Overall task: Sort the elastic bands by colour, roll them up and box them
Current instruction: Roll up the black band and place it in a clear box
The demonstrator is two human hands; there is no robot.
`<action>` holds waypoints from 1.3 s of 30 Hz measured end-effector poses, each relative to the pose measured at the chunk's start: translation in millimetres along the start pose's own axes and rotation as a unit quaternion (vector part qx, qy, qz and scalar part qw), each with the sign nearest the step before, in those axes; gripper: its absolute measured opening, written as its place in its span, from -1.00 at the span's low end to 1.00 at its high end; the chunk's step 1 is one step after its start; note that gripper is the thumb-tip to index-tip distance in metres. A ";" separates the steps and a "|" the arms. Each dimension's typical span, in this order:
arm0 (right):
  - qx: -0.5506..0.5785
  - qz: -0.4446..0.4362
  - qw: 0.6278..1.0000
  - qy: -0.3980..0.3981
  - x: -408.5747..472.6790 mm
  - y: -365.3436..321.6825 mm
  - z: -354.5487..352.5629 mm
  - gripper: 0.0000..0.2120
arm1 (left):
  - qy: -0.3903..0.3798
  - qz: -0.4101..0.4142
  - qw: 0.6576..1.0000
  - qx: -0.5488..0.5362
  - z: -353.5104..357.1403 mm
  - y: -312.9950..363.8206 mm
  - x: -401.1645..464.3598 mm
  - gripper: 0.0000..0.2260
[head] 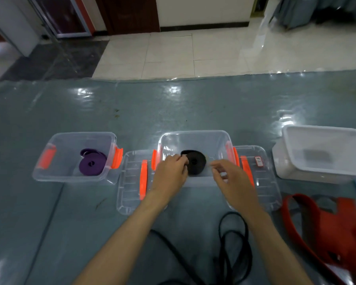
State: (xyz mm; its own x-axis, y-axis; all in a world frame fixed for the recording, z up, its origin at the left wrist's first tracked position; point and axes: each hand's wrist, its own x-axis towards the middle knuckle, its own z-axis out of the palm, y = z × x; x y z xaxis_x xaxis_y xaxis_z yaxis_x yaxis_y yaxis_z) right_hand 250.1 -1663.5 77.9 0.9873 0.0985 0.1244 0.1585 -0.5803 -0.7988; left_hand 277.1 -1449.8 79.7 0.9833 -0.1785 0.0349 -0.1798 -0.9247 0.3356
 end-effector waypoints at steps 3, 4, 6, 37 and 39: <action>-0.016 0.034 0.999 0.007 -50.7 18.7 -6.3 -0.85 | 0.053 0.033 0.998 -0.019 -5.5 2.7 -55.0 -0.89; -0.028 0.057 0.998 -0.003 -67.4 27.9 -6.1 -0.86 | 0.062 0.034 0.997 -0.022 -4.0 2.4 -72.0 -0.92; -0.070 0.108 0.991 -0.023 -99.8 44.8 -3.1 -0.87 | 0.064 0.029 0.997 -0.032 2.3 2.9 -101.6 -0.95; 0.092 0.313 0.943 0.066 -174.1 72.8 32.4 -0.71 | -0.151 -0.058 0.972 -0.173 77.9 15.9 -212.6 -0.81; 0.188 0.332 0.922 0.071 -166.9 66.1 30.9 -0.69 | -0.185 -0.091 0.947 -0.246 84.1 24.4 -207.6 -0.74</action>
State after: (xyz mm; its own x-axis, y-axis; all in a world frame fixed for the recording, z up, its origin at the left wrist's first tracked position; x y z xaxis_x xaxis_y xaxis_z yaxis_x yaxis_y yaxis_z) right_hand 95.6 -1693.3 -13.9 0.8610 -0.2993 -0.4113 -0.4682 -0.1502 -0.8708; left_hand 66.3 -1463.5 1.5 0.9038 -0.2199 -0.3671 0.1168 -0.6985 0.7060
